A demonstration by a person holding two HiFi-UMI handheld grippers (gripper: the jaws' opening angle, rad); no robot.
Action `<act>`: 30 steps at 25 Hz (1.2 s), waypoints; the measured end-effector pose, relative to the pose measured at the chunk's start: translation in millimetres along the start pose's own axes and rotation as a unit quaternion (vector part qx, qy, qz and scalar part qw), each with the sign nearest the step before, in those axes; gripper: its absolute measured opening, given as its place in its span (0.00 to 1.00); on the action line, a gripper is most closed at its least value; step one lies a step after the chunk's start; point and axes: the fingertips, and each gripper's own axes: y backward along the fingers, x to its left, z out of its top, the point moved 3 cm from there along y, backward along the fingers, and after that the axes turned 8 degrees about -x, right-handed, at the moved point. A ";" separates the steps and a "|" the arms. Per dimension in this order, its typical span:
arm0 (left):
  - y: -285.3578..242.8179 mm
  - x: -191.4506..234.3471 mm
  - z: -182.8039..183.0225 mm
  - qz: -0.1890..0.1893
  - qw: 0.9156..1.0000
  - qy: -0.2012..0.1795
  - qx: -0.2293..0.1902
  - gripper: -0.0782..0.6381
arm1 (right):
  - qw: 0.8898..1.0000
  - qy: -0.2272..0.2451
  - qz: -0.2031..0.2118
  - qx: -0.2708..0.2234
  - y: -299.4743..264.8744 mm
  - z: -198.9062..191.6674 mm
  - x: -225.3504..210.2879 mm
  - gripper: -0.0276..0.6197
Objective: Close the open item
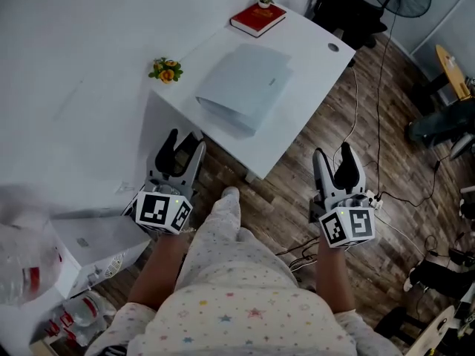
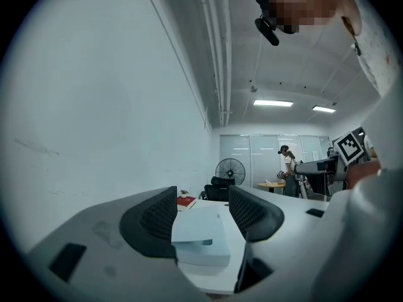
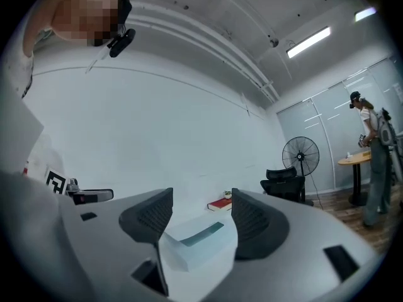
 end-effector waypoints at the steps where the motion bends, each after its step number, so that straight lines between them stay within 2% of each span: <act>1: -9.6 5.2 -1.4 0.000 1.000 0.000 0.000 0.44 | 1.000 0.000 -0.001 -0.001 -10.4 -0.1 -3.8 0.47; 10: -92.8 55.7 -18.6 -0.014 1.000 0.010 0.007 0.44 | 1.000 -0.002 -0.009 0.002 -102.8 -11.0 -21.2 0.47; 18: -148.7 86.9 -35.9 -0.041 0.999 0.017 0.016 0.44 | 0.999 -0.009 -0.038 0.021 -144.7 -28.0 -36.0 0.47; 24: -165.5 94.9 -45.5 -0.041 0.998 0.027 0.027 0.44 | 0.999 -0.018 -0.031 0.038 -164.0 -37.5 -41.7 0.47; 30: -172.1 90.9 -48.3 -0.022 0.999 0.023 0.034 0.44 | 0.998 -0.025 -0.003 0.055 -180.1 -42.2 -50.6 0.47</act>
